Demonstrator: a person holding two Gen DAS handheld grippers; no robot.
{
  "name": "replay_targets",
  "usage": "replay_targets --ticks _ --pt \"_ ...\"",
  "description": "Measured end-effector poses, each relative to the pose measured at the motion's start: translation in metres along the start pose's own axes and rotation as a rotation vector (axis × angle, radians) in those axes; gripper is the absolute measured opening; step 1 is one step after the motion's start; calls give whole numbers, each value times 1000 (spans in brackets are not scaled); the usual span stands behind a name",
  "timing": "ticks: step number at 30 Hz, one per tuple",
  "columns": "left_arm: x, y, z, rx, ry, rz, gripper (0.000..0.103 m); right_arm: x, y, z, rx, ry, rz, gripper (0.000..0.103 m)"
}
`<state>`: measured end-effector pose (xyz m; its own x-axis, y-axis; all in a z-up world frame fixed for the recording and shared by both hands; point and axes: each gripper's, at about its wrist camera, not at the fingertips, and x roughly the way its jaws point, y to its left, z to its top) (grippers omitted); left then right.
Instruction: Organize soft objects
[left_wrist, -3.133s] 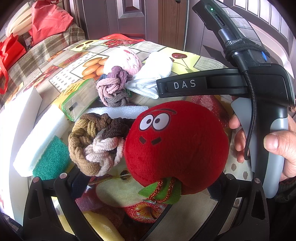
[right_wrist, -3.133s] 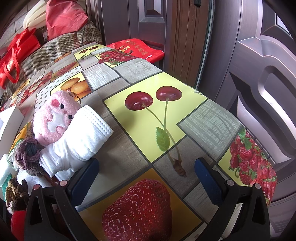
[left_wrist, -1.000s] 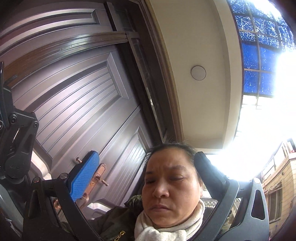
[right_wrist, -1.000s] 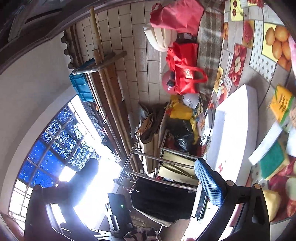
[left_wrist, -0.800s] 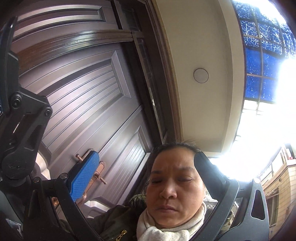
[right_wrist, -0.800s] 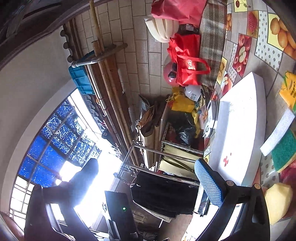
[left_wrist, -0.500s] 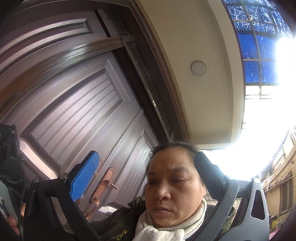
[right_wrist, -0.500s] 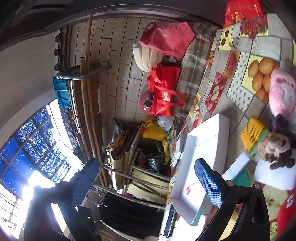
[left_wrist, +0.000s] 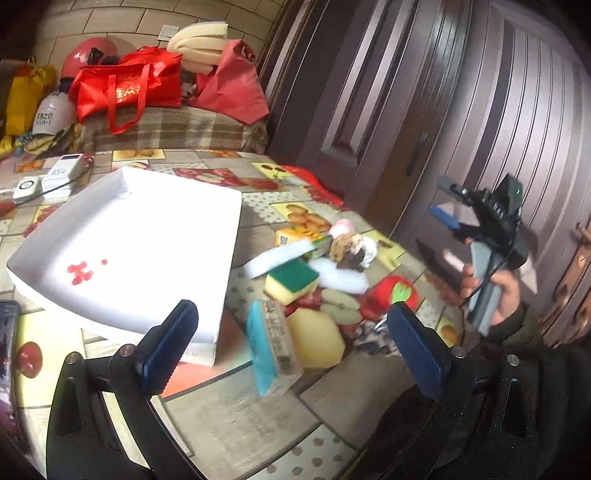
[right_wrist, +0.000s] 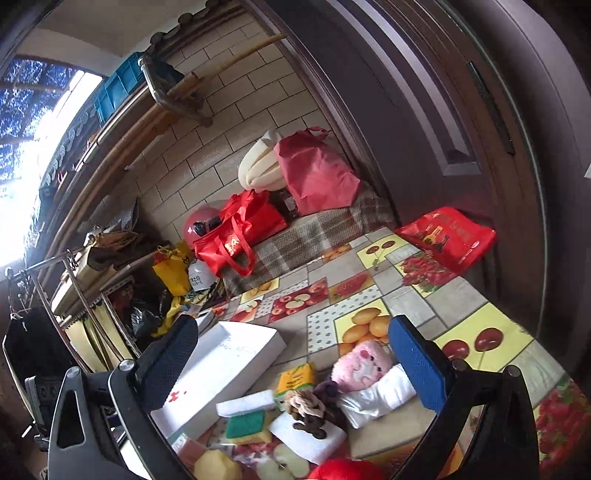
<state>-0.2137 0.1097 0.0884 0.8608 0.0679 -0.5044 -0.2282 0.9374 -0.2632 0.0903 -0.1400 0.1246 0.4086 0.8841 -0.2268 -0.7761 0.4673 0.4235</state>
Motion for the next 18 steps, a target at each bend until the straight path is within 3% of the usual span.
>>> replay_targets --ticks 4,9,11,13,15,18 --pt "32 -27 -31 110 125 96 103 -9 -28 -15 -26 112 -84 103" --pt "55 -22 -38 65 193 177 101 12 -23 -51 -234 338 -195 103" --pt "54 -19 -35 43 194 176 92 20 -20 -65 -252 396 -179 103" --pt "54 -18 -29 41 195 176 89 28 -16 -74 -258 434 -153 103" --pt "58 -19 -27 48 214 179 79 36 -9 -81 -273 464 -142 103" --pt "69 -19 -28 53 251 208 70 48 -4 -91 -297 510 -166 103"
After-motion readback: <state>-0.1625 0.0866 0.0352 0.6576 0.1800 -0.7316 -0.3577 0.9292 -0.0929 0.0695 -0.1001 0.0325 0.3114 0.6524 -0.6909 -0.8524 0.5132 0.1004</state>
